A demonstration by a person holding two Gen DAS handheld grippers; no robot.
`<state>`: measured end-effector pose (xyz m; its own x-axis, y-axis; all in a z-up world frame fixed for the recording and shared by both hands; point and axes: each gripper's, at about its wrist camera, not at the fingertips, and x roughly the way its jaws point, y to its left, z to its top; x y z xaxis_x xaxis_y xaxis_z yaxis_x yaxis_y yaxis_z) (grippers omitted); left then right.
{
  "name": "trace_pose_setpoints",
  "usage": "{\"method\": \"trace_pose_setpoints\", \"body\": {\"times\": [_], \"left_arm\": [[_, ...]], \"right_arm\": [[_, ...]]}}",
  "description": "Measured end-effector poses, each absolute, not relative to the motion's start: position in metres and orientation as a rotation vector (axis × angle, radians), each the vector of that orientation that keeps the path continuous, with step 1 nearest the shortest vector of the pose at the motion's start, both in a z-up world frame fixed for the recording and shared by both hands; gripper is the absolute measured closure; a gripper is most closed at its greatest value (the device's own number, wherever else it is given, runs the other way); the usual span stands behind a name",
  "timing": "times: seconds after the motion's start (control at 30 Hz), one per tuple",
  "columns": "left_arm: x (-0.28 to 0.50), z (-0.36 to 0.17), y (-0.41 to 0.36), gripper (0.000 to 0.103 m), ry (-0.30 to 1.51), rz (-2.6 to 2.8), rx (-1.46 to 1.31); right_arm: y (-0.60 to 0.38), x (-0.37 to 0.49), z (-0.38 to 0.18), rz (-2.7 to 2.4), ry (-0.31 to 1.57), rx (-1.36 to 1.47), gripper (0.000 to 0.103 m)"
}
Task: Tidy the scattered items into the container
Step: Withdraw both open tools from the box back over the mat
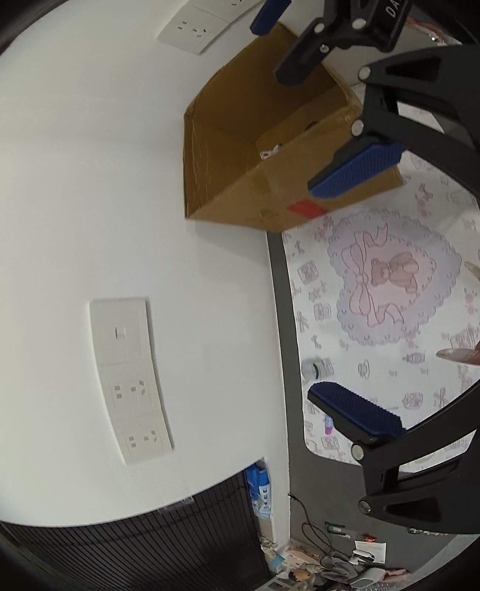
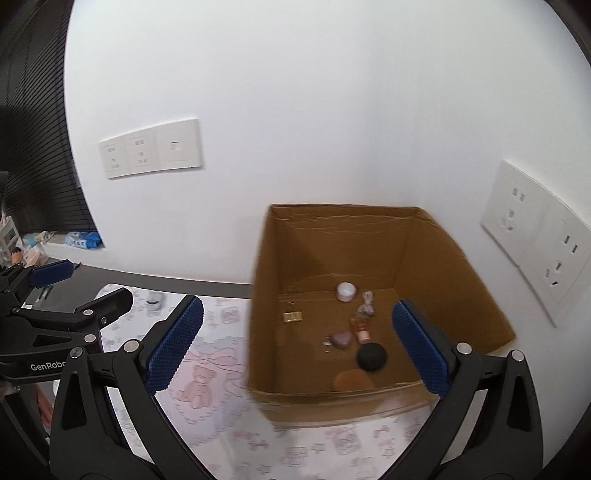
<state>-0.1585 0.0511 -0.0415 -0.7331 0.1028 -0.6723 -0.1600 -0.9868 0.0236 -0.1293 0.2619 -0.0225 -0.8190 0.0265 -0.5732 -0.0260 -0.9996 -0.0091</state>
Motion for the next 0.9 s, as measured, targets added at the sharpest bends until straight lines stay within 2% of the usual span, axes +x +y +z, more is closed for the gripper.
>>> {"method": "trace_pose_setpoints", "body": {"times": [0.43,0.9], "left_arm": [[-0.155,-0.042,-0.063,0.003,0.101,2.854,-1.078],[-0.168,-0.077,-0.154,0.003,0.052,2.876,-1.165]], "right_arm": [[0.149,-0.139,-0.022,3.032,-0.054,-0.949,0.000],[0.055,-0.161,-0.053,3.071,-0.119,-1.012,0.000]]}}
